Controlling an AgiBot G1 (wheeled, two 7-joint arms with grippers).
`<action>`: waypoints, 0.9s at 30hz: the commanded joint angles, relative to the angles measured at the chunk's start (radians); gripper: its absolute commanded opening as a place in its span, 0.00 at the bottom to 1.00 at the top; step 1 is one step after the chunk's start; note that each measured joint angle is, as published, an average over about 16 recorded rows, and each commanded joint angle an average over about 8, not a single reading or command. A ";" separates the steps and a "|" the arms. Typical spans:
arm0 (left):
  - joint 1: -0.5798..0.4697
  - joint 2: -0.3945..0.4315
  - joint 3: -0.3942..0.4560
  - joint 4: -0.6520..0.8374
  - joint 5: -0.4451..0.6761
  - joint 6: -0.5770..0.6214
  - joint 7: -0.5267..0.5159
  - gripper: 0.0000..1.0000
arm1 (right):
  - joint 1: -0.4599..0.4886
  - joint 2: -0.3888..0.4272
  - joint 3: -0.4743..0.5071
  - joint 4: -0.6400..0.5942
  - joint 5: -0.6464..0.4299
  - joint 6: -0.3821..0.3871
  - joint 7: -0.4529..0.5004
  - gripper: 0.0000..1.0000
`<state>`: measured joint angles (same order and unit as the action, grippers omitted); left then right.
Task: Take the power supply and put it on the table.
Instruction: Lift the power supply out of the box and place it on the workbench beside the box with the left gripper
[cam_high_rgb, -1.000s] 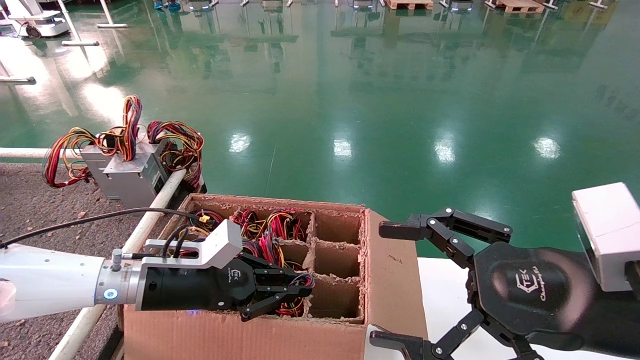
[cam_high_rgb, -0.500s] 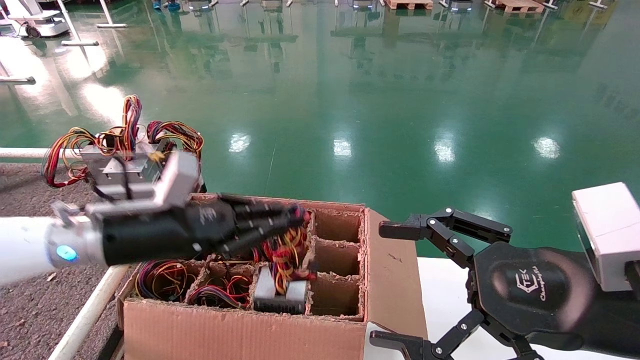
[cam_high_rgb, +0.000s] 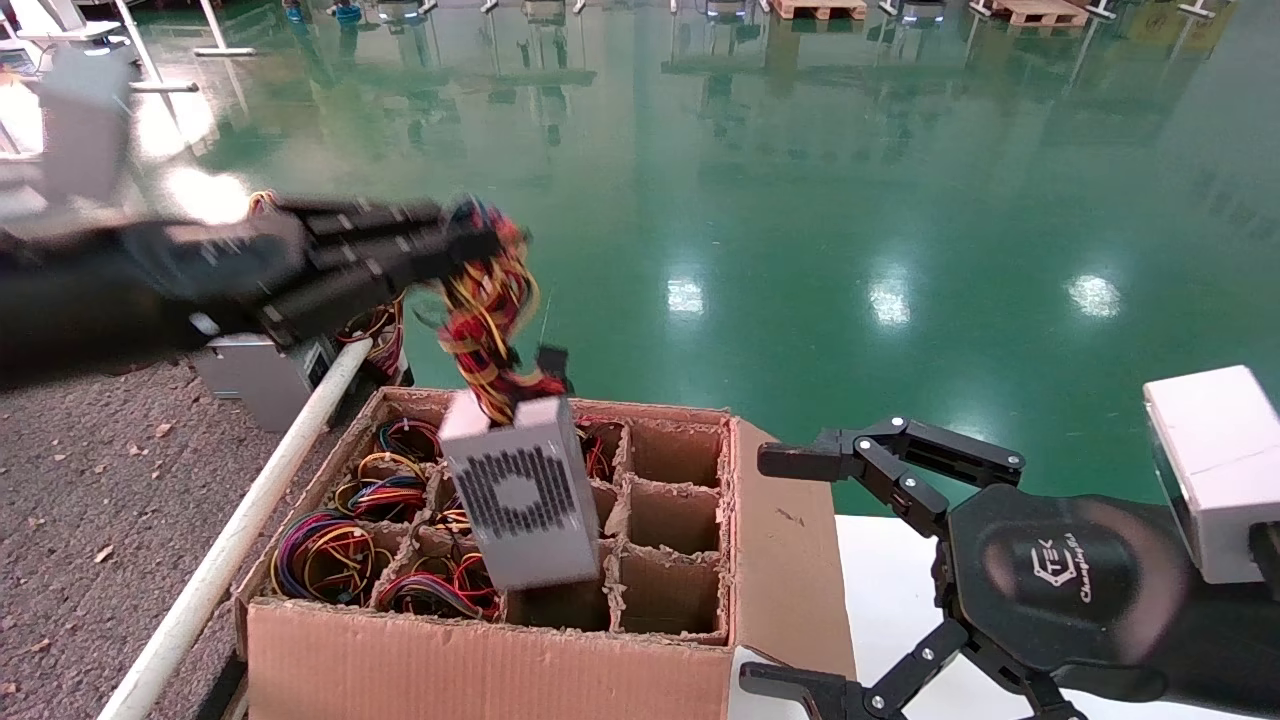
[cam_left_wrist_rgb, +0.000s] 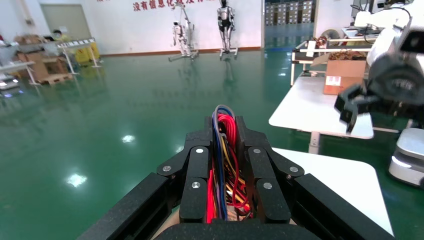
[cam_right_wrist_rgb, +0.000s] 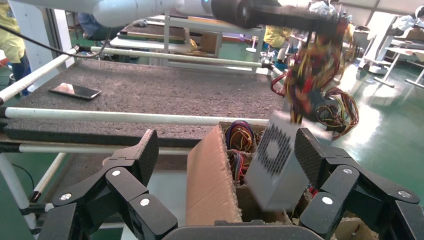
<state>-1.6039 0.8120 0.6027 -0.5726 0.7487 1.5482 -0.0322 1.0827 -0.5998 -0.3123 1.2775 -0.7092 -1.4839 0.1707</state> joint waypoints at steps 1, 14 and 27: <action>-0.024 -0.022 -0.005 -0.031 -0.007 -0.009 -0.025 0.00 | 0.000 0.000 0.000 0.000 0.000 0.000 0.000 1.00; -0.093 -0.238 -0.036 -0.056 0.015 -0.028 -0.064 0.00 | 0.000 0.000 -0.001 0.000 0.000 0.000 0.000 1.00; 0.002 -0.412 -0.056 -0.014 0.003 -0.034 -0.026 0.00 | 0.000 0.000 -0.001 0.000 0.001 0.001 -0.001 1.00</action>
<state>-1.6106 0.4098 0.5475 -0.5925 0.7529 1.5171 -0.0627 1.0828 -0.5993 -0.3132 1.2774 -0.7085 -1.4833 0.1702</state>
